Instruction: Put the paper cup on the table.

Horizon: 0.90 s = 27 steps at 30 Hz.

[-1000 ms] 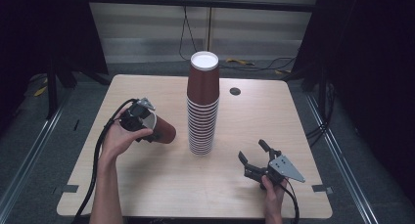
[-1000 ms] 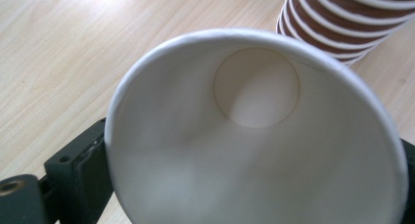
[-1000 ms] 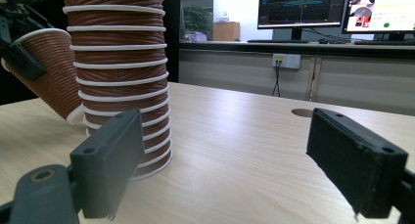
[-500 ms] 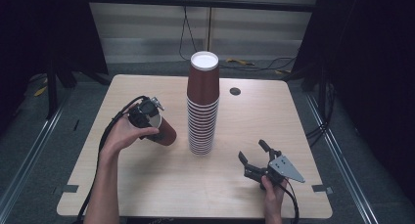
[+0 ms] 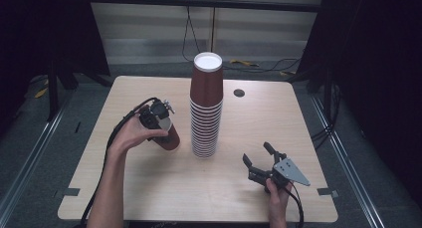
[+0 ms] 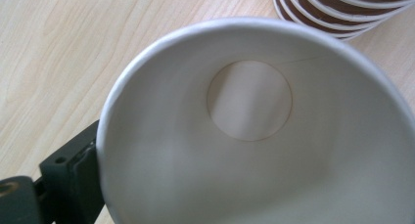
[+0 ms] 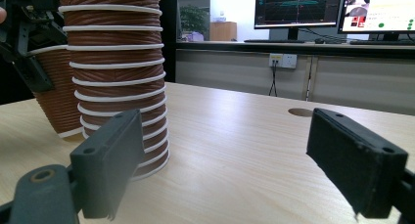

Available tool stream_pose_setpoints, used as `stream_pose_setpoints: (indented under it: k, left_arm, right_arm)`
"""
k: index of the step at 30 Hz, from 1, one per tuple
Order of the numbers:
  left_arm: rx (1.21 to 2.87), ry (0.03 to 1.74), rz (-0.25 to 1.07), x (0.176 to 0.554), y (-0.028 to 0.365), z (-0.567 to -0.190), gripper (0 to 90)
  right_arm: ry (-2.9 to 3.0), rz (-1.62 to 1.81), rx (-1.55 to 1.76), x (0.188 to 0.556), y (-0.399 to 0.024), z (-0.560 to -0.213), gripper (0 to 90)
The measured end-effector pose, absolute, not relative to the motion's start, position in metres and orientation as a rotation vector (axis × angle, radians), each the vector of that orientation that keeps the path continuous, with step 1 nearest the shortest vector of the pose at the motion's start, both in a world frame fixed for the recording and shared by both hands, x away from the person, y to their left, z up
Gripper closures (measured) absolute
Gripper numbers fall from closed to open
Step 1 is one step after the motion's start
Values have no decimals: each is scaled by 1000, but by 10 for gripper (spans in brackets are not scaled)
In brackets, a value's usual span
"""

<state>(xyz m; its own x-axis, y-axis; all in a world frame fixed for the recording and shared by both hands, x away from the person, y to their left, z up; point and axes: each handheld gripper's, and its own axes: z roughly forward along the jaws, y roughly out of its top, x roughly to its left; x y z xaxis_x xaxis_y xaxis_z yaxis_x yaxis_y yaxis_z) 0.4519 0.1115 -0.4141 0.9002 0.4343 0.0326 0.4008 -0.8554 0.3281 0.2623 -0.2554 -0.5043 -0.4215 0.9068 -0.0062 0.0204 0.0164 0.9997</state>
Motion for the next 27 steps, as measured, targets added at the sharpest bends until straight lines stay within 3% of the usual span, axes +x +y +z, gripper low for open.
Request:
stream_pose_setpoints:
  k: [11, 27]
  left_arm:
    - [2706, 550, 121, 452, 106, -426, 76]
    - [2622, 584, 123, 450, 121, -443, 158]
  right_arm:
    - [1546, 1501, 979, 262, -255, -504, 136]
    - [1546, 1502, 980, 262, -255, -504, 136]
